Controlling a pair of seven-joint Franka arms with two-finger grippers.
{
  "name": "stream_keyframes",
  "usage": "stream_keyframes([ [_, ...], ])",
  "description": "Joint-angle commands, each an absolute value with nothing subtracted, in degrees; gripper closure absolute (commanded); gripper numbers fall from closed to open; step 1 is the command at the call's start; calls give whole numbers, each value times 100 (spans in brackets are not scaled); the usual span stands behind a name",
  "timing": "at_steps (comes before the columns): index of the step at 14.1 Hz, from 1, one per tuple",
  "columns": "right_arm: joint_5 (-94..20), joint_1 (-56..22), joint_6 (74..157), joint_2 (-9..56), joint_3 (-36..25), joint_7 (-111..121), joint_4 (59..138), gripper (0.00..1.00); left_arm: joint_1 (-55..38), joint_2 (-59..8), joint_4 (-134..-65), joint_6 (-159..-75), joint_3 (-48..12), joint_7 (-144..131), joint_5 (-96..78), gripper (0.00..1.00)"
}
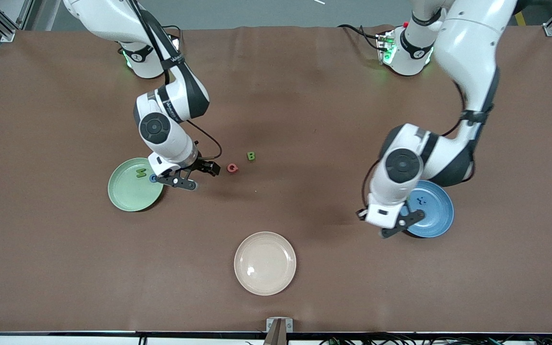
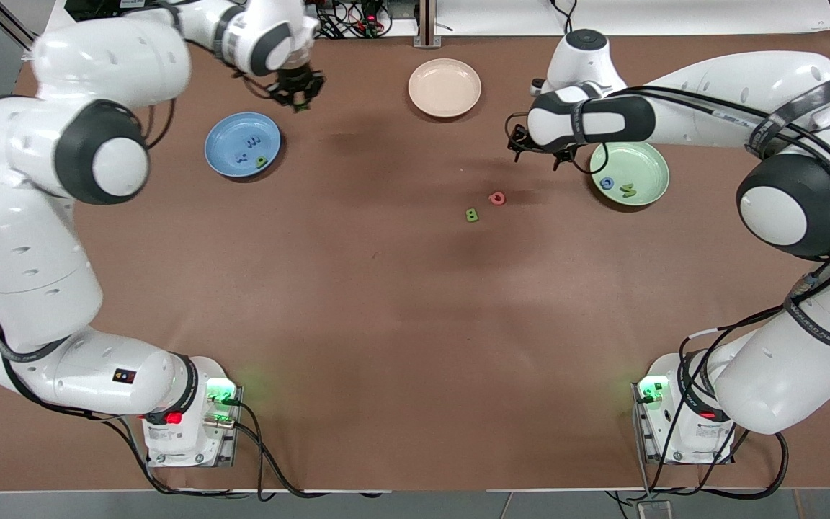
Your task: Sort upper and lower case letters into plates
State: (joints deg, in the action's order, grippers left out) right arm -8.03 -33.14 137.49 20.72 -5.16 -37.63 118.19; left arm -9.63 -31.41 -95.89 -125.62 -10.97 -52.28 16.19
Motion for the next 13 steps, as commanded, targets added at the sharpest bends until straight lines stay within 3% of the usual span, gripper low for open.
stream_keyframes([
  [1,-809,-3585,14175,2381,-562,-4130,11848,0,-389,-2681,-10466,-12691,-1160,-4565,1714,99],
  [8,-774,-4341,14827,2953,-571,-4728,11865,2,816,-2794,-11004,-13464,-1151,-3262,1740,95],
  [11,-765,-4552,14836,2979,-580,-4808,11892,10,949,-2970,-10978,-13667,-1143,-3208,1749,74],
  [12,-756,-4570,14836,3006,-589,-4799,11892,14,958,-2971,-10960,-13667,-1143,-3208,1740,60],
  [13,-747,-4570,14845,3015,-598,-4799,11892,17,958,-2979,-10943,-13667,-1143,-3260,1732,30],
])
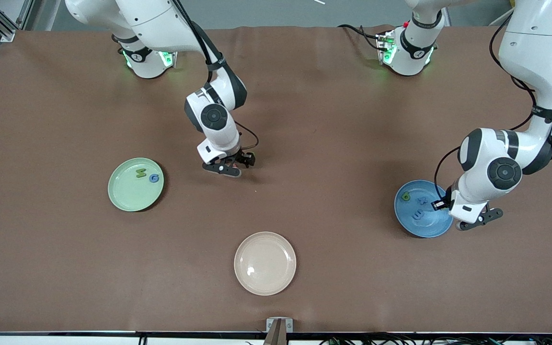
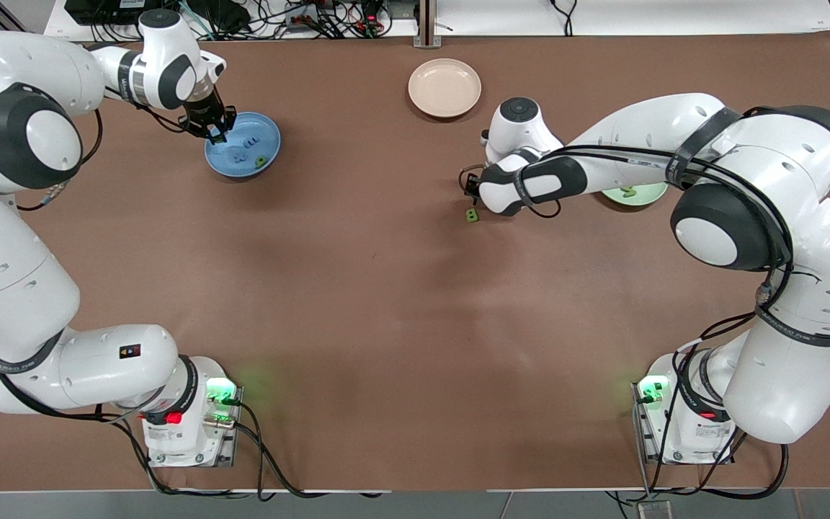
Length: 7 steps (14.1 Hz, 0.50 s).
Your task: Sort upper and lower case letters into plates
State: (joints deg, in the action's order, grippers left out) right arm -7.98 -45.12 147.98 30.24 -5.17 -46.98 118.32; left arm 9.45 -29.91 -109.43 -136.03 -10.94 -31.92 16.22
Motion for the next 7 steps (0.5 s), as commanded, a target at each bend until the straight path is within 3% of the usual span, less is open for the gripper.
stream_keyframes([
  [1,-712,-4562,14853,3023,-606,-4790,11874,17,958,-2971,-10942,-13658,-1143,-3339,1731,16],
  [2,-590,-4535,14854,3023,-615,-4790,11865,17,941,-2971,-10942,-13650,-1143,-3340,1731,0],
  [7,-229,-4447,14862,3023,-650,-4790,11839,20,888,-2655,-10698,-13107,-1370,-3296,1670,0],
])
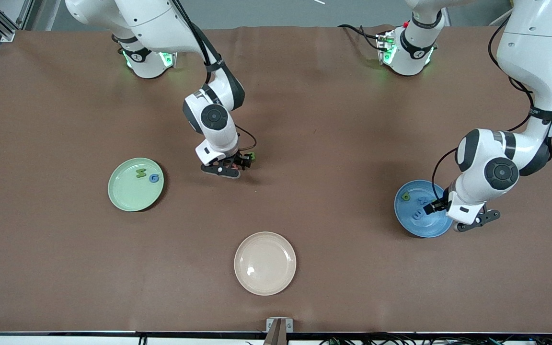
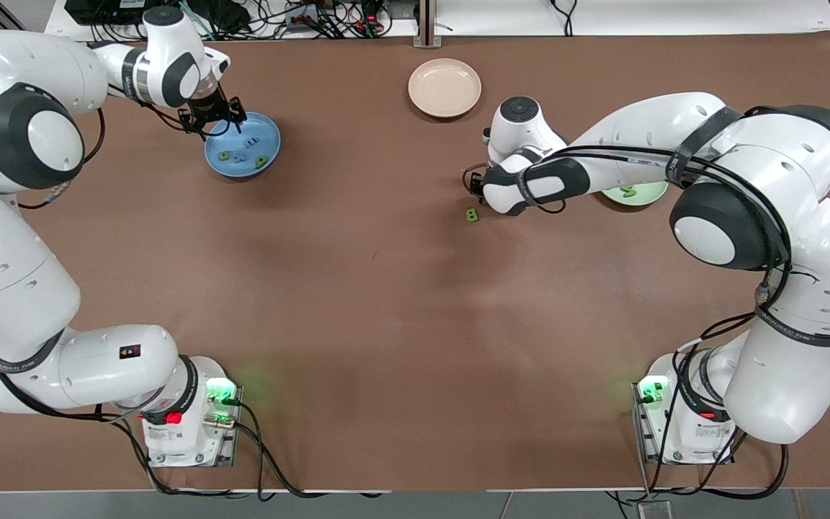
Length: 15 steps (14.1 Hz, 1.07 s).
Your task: Sort upper and lower case letters into plates
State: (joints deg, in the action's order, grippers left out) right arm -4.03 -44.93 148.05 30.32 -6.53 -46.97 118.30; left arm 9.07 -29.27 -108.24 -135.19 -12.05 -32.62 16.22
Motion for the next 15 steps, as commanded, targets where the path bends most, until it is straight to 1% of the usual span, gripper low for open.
stream_keyframes([
  [1,-229,-4456,14880,3023,-650,-4790,11839,21,905,-2585,-10566,-12817,-1475,-3244,1670,0],
  [2,-220,-4465,14880,3023,-650,-4790,11848,26,914,-2480,-10330,-12466,-1564,-3226,1670,0],
  [3,-211,-4456,14862,3023,-650,-4790,11848,36,914,-2435,-10084,-12158,-1695,-3217,1670,0],
  [4,-211,-4456,14845,3023,-650,-4790,11848,47,923,-2400,-9794,-11807,-1801,-3191,1670,0],
  [7,-211,-4439,14819,3015,-650,-4790,11848,93,932,-2233,-9256,-11120,-2222,-3120,1652,0],
  [8,-211,-4404,14784,3015,-659,-4764,11830,100,932,-2111,-9116,-10944,-2285,-3111,1661,0],
  [10,-211,-4193,14722,2884,-650,-4571,11769,100,914,-1873,-8843,-10628,-2399,-3129,1661,0],
  [11,-211,-4062,14469,2683,-659,-4309,11751,100,914,-1733,-8685,-10295,-2417,-3120,1670,0],
  [13,-220,-3483,13933,2322,-650,-3459,11751,100,905,-1513,-8395,-9732,-2434,-3094,1670,0],
  [15,-229,-2912,13511,2005,-642,-2501,11768,100,923,-1293,-8271,-9449,-2478,-2788,1652,0],
])
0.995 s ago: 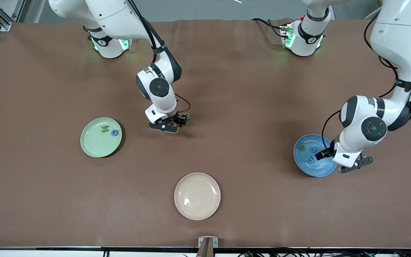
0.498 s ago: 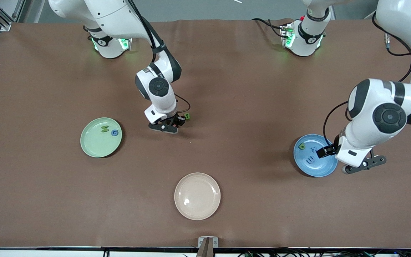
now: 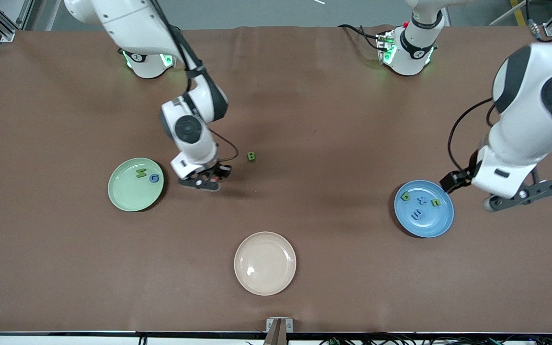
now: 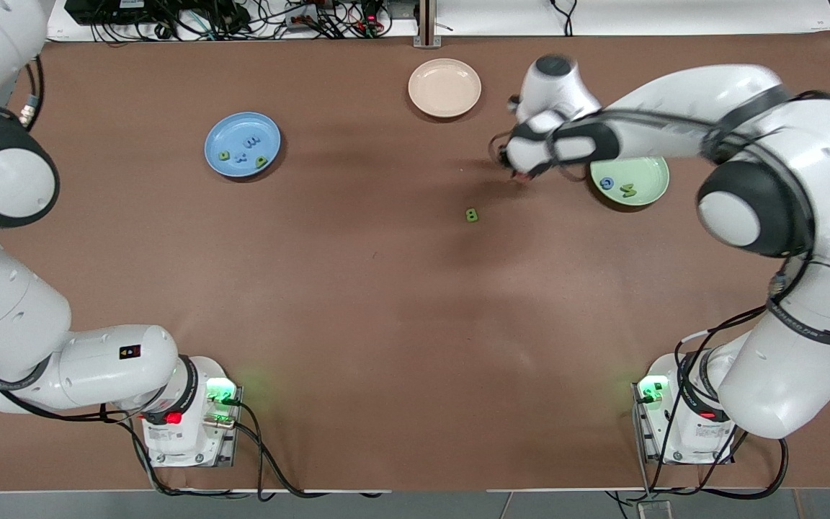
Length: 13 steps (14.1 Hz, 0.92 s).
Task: Sort upper and lower case letters into plates
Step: 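Place the red a on the green plate while the left gripper withdraws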
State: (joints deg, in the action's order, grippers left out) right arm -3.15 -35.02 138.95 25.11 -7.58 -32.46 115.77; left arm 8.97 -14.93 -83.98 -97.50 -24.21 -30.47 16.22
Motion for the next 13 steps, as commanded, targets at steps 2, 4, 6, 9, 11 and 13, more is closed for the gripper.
stream_keyframes([
  [2,-229,-2341,13255,1846,-642,-1631,11795,100,966,-925,-8288,-9361,-2356,-2131,1504,0],
  [4,-237,-1699,13228,1846,-633,-655,11847,100,854,-582,-8323,-9134,-1832,-1506,1049,0],
  [6,-264,-1206,13280,1889,-633,24,11926,100,502,-292,-8332,-8755,-1146,-1048,635,0],
  [9,-272,-774,13420,1925,-633,543,12102,100,281,86,-8743,-8561,-791,-871,335,0],
  [11,-290,-555,13482,1977,-624,746,12146,100,334,219,-8859,-8552,-791,-853,202,0],
  [13,-308,-501,13666,2135,-624,800,12173,100,351,264,-8877,-8613,-800,-853,150,0],
])
